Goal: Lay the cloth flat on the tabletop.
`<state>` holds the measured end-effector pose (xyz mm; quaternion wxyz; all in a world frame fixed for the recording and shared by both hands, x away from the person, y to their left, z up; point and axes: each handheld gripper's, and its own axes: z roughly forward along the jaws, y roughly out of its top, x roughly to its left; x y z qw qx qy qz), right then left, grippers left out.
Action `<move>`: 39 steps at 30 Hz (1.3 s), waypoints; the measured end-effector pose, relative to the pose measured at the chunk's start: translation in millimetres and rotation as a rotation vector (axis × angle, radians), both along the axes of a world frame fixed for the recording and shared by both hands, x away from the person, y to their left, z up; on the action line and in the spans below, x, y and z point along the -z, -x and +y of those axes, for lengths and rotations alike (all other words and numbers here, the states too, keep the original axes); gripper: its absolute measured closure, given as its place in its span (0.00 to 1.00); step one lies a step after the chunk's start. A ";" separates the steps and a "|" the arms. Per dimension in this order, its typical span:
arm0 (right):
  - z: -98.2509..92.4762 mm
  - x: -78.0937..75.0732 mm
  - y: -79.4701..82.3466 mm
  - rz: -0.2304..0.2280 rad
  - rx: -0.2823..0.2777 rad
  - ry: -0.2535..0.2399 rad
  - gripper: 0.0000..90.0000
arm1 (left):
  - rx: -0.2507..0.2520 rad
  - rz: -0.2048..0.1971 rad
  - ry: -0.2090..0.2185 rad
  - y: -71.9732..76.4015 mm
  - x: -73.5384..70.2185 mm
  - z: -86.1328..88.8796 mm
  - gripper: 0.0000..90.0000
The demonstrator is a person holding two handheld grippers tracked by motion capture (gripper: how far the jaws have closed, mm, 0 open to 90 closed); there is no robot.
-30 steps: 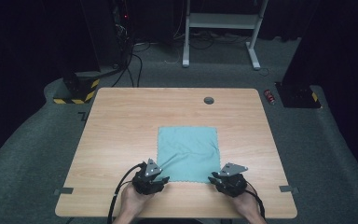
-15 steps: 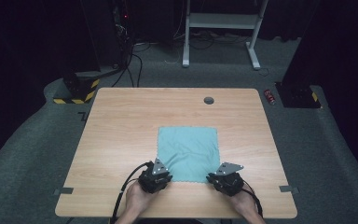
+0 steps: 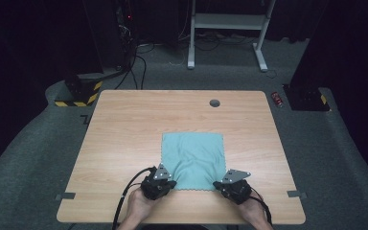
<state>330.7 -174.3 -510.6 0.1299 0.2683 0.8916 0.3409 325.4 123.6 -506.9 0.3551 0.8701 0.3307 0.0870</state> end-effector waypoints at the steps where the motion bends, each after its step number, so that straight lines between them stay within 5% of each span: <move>1: -0.3 0.3 0.5 0.000 -0.006 0.003 0.99 | 0.010 0.005 -0.009 0.2 0.2 0.2 0.99; 9: -2.0 0.7 1.1 0.008 -0.010 0.000 0.92 | 0.006 0.032 -0.008 1.7 1.5 4.6 0.93; 18: -12.5 -3.5 -7.9 -0.009 0.067 -0.026 0.84 | 0.012 -0.018 0.024 0.7 -1.2 -8.0 0.73; 26: -2.8 -13.4 -52.6 -0.030 0.169 -0.058 0.79 | 0.051 -0.038 -0.015 -11.4 2.0 -41.3 0.72; 32: 0.2 -10.8 -100.7 0.000 0.271 -0.056 0.78 | 0.063 -0.016 -0.013 -12.0 4.8 -43.0 0.74; 39: 9.8 1.4 -121.4 0.022 0.273 0.004 0.83 | 0.069 -0.039 -0.045 -8.6 4.2 -42.5 0.84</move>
